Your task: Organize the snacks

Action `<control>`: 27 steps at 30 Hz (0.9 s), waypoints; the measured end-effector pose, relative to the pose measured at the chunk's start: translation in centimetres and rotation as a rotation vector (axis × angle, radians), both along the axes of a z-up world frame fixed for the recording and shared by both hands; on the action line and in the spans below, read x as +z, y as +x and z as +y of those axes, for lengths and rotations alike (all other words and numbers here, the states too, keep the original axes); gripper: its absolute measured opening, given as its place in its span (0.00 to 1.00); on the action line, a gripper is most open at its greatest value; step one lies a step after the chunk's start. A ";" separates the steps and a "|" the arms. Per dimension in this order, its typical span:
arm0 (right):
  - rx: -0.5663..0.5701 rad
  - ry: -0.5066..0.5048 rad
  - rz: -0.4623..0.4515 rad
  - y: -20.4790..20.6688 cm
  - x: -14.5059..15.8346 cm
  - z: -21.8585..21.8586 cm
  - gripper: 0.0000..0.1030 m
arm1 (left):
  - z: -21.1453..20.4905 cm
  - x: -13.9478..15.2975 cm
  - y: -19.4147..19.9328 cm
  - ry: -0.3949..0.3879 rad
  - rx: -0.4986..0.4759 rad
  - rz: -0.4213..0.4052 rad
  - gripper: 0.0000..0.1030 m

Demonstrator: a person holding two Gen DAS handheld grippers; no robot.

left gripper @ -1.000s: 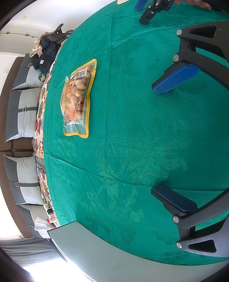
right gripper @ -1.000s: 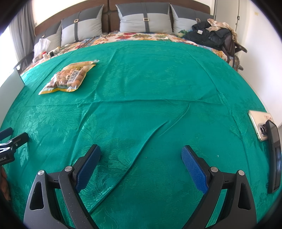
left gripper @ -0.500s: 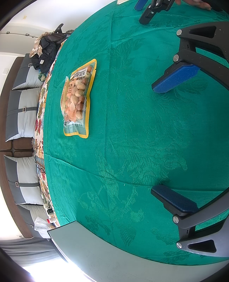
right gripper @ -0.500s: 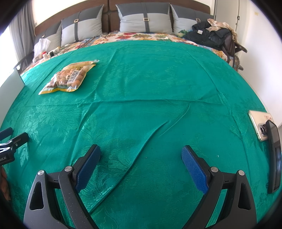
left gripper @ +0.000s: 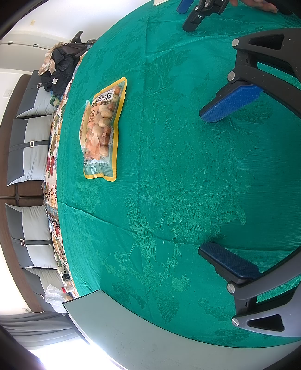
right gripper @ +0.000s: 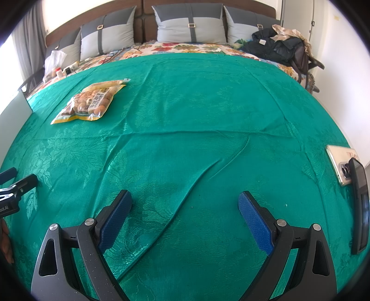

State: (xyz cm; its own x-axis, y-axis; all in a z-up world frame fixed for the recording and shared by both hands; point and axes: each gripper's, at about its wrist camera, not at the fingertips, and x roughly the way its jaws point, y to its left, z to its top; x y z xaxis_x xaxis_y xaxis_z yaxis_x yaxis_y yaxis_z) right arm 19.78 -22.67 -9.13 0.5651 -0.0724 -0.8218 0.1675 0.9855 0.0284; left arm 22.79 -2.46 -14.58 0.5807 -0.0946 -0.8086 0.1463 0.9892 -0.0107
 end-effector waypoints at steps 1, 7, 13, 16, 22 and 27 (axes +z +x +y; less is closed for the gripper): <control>0.000 0.000 0.000 0.0 0.0 0.0 0.93 | 0.0 0.0 0.0 0.000 0.000 0.000 1.00; 0.000 0.000 0.000 0.0 0.0 0.0 0.93 | 0.0 0.0 0.0 0.000 0.000 0.000 1.00; 0.000 0.000 0.000 0.0 0.0 0.0 0.93 | 0.0 0.0 0.0 0.000 0.000 -0.001 1.00; 0.000 0.000 0.000 0.0 0.0 0.0 0.93 | 0.0 0.0 0.0 0.000 0.000 -0.001 1.00; 0.000 0.000 0.000 0.0 0.0 0.0 0.93 | 0.0 -0.1 0.0 0.001 0.000 -0.001 1.00; 0.000 0.000 0.000 -0.1 0.0 0.0 0.93 | 0.0 0.0 0.1 0.004 -0.009 0.009 1.00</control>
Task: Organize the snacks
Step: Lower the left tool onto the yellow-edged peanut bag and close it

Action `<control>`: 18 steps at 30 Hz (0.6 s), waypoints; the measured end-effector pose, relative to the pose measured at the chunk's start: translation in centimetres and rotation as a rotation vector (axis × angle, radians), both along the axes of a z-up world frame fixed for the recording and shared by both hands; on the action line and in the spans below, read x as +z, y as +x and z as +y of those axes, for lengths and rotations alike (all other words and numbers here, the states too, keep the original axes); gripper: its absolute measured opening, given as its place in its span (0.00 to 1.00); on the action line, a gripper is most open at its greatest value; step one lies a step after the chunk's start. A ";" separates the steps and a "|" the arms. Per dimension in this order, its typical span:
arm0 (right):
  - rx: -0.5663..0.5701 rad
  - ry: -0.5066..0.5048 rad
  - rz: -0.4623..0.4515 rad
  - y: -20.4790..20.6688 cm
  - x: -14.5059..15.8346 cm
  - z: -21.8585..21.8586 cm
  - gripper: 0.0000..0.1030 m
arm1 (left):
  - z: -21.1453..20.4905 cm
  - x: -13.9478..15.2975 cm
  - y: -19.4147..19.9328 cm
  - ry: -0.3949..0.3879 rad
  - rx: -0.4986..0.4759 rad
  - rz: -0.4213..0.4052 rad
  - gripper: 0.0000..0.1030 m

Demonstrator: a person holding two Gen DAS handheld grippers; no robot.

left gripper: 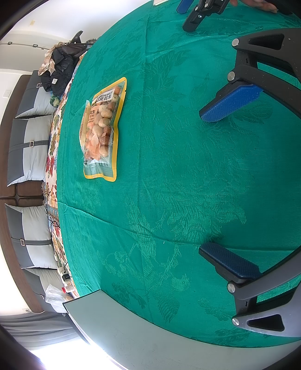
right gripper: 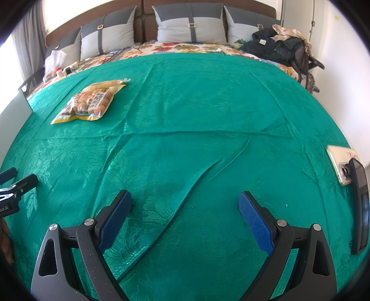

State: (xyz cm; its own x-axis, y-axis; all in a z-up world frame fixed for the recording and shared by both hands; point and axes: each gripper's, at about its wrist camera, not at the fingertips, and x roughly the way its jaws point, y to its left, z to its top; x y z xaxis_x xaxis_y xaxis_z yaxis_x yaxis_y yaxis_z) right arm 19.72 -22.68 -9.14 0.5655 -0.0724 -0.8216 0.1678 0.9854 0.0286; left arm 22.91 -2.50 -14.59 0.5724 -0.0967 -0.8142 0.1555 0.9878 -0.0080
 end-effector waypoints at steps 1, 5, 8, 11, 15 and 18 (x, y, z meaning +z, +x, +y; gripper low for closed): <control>0.000 0.000 0.000 0.0 0.0 0.0 0.93 | -0.1 0.1 0.4 0.001 -0.019 0.023 1.00; 0.000 0.000 0.000 0.0 0.0 0.0 0.93 | -0.4 2.7 2.3 -0.086 -0.120 0.032 1.00; 0.000 0.000 0.000 0.0 0.0 0.0 0.93 | -2.8 5.2 5.2 -0.057 -0.255 0.039 1.00; 0.000 0.000 0.000 0.0 0.0 0.0 0.93 | -6.6 6.7 8.6 0.059 -0.371 0.044 1.00; 0.000 0.000 0.000 0.0 0.0 0.0 0.93 | -11.0 7.2 12.6 0.102 -0.440 0.019 1.00; 0.000 0.001 0.000 0.0 0.0 0.0 0.93 | -13.3 6.0 14.9 0.102 -0.499 0.057 1.00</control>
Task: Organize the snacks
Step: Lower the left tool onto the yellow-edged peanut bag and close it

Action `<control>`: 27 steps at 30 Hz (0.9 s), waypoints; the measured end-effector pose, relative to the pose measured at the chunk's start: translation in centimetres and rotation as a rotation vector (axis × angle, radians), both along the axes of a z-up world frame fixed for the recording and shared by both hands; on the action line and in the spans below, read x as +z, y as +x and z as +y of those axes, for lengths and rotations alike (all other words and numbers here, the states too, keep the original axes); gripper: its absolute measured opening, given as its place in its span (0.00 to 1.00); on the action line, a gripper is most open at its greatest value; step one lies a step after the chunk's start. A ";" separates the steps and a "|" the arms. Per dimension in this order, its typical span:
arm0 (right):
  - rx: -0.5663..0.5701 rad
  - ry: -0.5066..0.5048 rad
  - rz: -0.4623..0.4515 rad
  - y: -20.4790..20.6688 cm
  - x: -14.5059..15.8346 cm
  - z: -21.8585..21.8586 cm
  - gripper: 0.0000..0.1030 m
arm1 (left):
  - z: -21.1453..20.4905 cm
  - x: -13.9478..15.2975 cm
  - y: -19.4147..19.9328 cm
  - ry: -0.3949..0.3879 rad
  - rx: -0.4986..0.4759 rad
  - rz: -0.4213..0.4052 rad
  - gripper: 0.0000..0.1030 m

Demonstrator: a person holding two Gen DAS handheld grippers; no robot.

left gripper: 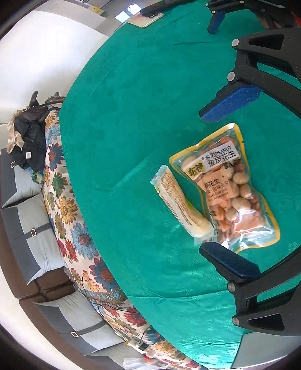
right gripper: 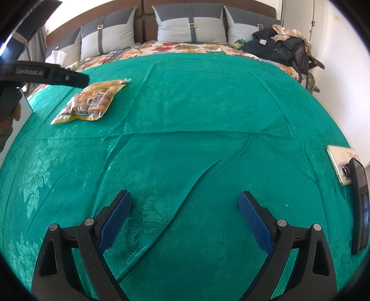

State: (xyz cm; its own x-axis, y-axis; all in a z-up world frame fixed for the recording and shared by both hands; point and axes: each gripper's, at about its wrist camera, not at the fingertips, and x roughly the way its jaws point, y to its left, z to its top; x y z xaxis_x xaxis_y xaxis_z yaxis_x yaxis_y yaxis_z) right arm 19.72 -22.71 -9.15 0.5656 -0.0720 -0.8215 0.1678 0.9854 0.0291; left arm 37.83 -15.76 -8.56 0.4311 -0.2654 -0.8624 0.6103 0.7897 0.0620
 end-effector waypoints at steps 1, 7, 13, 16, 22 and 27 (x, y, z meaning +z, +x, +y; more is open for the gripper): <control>0.000 0.000 0.000 0.0 0.0 0.0 0.93 | -0.2 -0.5 0.7 0.007 -0.003 0.015 1.00; 0.000 0.000 0.000 0.0 0.0 0.0 0.93 | 1.4 -3.5 2.4 0.000 0.004 0.195 0.99; 0.000 0.000 0.000 0.0 0.0 0.0 0.93 | 1.8 -4.5 -1.5 0.101 -0.173 0.279 0.99; 0.000 0.000 0.000 0.0 0.0 0.0 0.93 | 1.1 -4.6 -1.8 0.136 -0.153 0.240 0.99; 0.000 0.000 0.000 0.0 0.0 -0.1 0.93 | -0.1 -5.4 -0.5 0.081 0.045 0.209 0.98; 0.000 0.000 0.000 0.0 0.0 -0.1 0.93 | 1.8 -4.4 -1.3 0.013 0.157 0.148 0.55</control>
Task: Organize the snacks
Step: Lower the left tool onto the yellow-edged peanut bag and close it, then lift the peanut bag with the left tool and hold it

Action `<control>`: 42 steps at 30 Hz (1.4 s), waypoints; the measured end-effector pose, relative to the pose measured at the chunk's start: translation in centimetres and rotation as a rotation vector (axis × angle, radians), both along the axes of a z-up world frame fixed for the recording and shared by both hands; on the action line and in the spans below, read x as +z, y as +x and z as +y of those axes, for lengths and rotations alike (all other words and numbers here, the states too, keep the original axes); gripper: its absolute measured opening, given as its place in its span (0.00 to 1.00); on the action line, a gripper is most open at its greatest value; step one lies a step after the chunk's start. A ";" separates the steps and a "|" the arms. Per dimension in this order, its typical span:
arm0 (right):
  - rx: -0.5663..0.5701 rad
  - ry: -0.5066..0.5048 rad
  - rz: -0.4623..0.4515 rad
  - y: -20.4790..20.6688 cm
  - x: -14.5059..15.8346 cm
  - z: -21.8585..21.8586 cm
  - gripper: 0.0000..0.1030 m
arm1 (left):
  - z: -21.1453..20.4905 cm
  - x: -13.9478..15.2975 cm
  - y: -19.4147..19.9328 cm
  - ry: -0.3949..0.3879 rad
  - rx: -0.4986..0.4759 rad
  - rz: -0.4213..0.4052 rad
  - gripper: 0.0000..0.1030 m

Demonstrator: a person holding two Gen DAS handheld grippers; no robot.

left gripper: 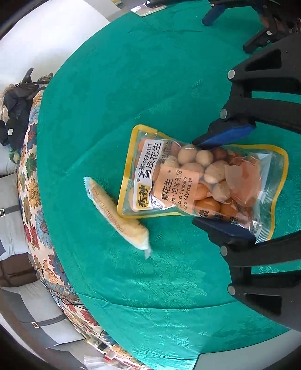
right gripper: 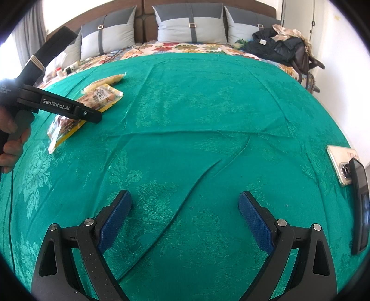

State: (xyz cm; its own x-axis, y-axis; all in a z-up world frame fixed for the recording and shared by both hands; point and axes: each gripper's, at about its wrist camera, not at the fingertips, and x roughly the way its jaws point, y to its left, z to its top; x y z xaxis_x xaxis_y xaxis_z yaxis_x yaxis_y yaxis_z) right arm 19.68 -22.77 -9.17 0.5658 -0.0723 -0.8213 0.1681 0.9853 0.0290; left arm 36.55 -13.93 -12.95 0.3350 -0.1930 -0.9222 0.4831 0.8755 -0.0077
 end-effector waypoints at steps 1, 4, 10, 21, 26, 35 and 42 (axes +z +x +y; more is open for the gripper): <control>0.000 0.000 0.000 0.0 0.0 0.0 0.93 | 0.7 0.1 -0.5 -0.005 0.003 0.001 0.55; 0.000 0.000 0.000 0.0 0.0 0.0 0.93 | 3.1 0.1 -2.7 -0.018 0.025 0.018 0.55; 0.000 0.000 0.000 0.0 0.0 0.0 0.93 | 11.2 0.3 -8.7 -0.077 0.202 0.044 0.55; 0.000 0.000 0.000 0.0 0.0 0.0 0.93 | 17.5 -2.0 -11.9 -0.048 0.364 -0.171 0.91; 0.000 0.000 0.000 0.0 0.0 0.0 0.93 | 18.0 -2.4 -11.7 -0.059 0.389 -0.211 1.00; 0.000 0.000 -0.001 0.0 0.0 0.0 0.93 | 17.6 -2.1 -11.6 -0.063 0.391 -0.228 1.00; 0.000 0.000 -0.001 -0.1 0.0 0.0 0.93 | 17.6 -2.1 -11.6 -0.064 0.392 -0.227 1.00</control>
